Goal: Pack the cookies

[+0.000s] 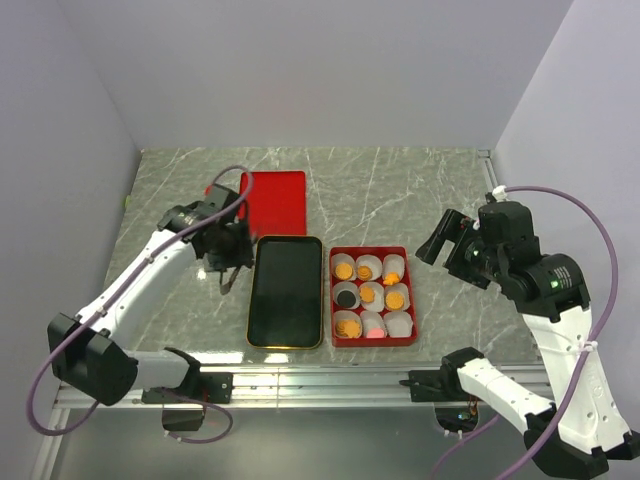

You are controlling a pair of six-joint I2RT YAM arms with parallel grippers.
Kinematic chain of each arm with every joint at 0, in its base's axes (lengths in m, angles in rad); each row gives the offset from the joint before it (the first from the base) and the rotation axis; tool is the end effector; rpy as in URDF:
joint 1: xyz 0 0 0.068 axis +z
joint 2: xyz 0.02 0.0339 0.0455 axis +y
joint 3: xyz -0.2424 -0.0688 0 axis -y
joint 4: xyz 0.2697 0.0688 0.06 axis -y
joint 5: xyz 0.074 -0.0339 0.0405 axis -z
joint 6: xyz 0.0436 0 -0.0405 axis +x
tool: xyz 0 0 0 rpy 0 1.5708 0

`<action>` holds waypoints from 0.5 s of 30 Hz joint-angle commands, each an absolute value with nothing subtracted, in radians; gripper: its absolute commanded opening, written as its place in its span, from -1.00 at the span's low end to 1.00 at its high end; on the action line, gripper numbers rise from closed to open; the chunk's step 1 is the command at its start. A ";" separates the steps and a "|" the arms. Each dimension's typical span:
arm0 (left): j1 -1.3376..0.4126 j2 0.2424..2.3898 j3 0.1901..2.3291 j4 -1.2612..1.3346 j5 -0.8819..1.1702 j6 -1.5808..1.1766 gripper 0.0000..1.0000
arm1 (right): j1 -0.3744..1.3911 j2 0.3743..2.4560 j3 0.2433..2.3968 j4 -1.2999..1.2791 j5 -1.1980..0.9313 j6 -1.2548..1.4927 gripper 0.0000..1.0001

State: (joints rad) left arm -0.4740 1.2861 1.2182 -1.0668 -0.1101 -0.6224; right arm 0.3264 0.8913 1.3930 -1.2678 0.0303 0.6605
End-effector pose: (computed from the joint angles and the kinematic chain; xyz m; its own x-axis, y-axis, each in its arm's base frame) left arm 0.2465 -0.1211 0.2814 -0.8957 -0.1918 -0.4013 -0.1351 0.9769 -0.1653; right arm 0.1520 0.0501 0.4028 -0.7025 0.4096 -0.5819 0.1662 0.8896 0.4255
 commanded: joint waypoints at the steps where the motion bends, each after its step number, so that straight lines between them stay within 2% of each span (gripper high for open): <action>1: -0.339 1.261 1.149 -0.933 -0.133 -0.532 0.29 | 0.322 0.885 1.384 -1.223 0.022 0.644 0.92; 8: -0.117 1.368 1.077 -0.789 -0.120 -0.431 0.32 | 0.321 0.896 1.387 -1.224 0.015 0.630 0.91; 15: -0.057 1.552 1.026 -0.690 -0.087 -0.411 0.29 | 0.321 0.893 1.387 -1.239 0.041 0.614 0.91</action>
State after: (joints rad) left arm -0.0757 1.5154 1.0496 -0.7715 -0.1158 -0.4469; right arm 0.3264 0.8944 1.3811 -1.2598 0.0170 0.6342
